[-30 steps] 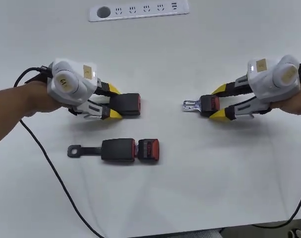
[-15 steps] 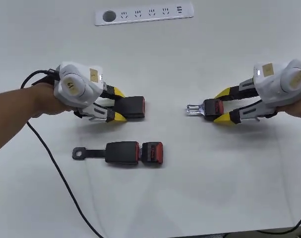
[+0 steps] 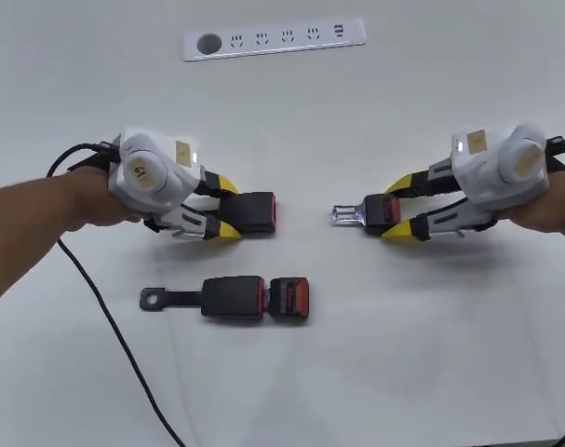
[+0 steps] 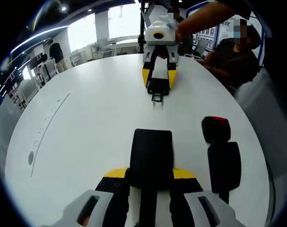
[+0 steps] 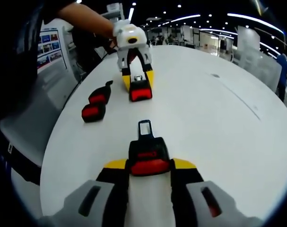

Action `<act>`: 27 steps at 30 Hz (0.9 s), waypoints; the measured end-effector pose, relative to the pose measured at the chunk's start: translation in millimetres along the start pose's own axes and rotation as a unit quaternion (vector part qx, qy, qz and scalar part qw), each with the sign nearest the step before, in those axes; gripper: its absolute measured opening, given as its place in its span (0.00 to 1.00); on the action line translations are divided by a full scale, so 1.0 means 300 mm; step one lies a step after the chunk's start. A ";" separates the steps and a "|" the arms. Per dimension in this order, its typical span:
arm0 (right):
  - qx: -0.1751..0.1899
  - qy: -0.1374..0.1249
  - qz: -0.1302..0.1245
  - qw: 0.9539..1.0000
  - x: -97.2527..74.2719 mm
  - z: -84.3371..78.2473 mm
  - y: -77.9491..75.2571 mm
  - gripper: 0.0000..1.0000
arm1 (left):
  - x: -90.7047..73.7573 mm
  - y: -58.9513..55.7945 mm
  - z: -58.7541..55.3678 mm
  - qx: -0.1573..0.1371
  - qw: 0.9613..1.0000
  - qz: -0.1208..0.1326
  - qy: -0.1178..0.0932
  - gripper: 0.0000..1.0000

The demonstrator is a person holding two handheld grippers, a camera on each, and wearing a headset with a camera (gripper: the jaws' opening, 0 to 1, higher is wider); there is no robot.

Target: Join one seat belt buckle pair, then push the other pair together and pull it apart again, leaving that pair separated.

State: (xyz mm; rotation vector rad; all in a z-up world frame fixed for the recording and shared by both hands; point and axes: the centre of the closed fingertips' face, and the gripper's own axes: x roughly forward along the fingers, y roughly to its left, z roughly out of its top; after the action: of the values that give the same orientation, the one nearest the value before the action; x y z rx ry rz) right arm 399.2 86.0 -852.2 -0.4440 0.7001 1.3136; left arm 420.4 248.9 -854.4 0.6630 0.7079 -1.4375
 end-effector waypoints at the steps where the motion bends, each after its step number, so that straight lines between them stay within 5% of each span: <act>1: 0.001 -0.001 0.001 1.000 0.008 0.007 0.004 0.34 | -0.001 0.000 -0.001 0.000 1.000 0.000 0.000 0.34; 27: 0.009 -0.011 0.008 1.000 0.190 0.179 0.004 0.34 | -0.003 -0.002 -0.003 0.005 1.000 -0.004 0.010 0.33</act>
State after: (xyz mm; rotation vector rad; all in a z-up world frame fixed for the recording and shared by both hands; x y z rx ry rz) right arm 414.9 162.6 -852.6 -0.4084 0.6979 1.3253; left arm 419.7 250.1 -854.4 0.6835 0.7206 -1.4435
